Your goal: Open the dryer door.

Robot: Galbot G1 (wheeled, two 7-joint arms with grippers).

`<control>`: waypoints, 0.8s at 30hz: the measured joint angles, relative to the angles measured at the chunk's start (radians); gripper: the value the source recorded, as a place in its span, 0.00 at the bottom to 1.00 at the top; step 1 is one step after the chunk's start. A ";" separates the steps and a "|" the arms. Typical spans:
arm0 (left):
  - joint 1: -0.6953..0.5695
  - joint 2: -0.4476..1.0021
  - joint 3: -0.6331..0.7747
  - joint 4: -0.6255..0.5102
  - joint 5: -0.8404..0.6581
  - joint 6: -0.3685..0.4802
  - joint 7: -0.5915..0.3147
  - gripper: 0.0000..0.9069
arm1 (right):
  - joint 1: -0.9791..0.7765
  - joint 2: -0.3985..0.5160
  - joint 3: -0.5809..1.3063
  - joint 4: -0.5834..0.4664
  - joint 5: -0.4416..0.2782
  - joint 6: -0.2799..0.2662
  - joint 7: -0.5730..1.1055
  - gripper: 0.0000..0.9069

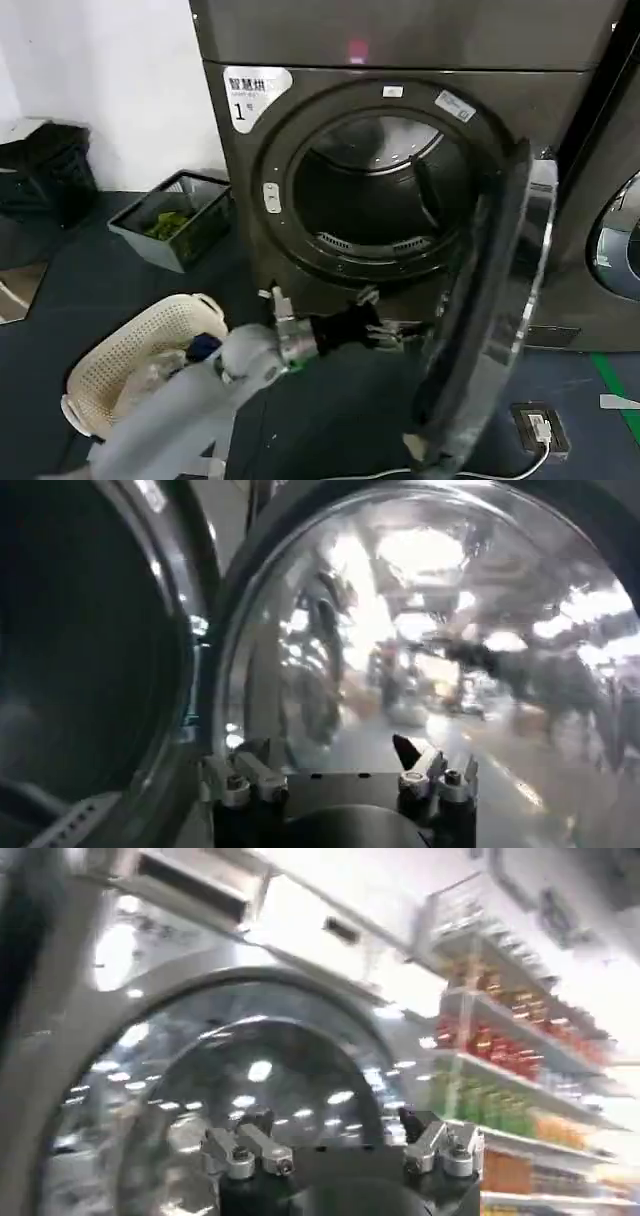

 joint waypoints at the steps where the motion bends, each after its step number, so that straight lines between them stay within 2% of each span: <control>1: -0.011 -0.009 0.018 0.009 -0.002 -0.001 -0.001 1.00 | -0.005 -0.002 0.014 0.000 0.000 -0.011 0.006 1.00; 4: -0.042 -0.040 0.067 0.028 -0.001 -0.006 0.001 1.00 | -0.019 -0.002 0.056 0.010 -0.001 -0.033 0.018 1.00; 8: -0.084 -0.087 0.117 0.058 0.000 -0.006 0.000 1.00 | -0.033 0.004 0.113 0.030 -0.016 -0.098 0.058 1.00; 13: -0.136 -0.149 0.166 0.118 0.015 -0.021 -0.001 1.00 | -0.043 0.001 0.187 0.018 -0.047 -0.063 0.080 1.00; 18: -0.182 -0.234 0.198 0.196 0.021 -0.027 -0.003 1.00 | -0.051 0.005 0.252 0.005 -0.052 -0.071 0.108 1.00; 24: -0.227 -0.347 0.219 0.316 0.121 -0.103 -0.008 1.00 | -0.063 0.013 0.293 0.021 -0.048 -0.079 0.132 1.00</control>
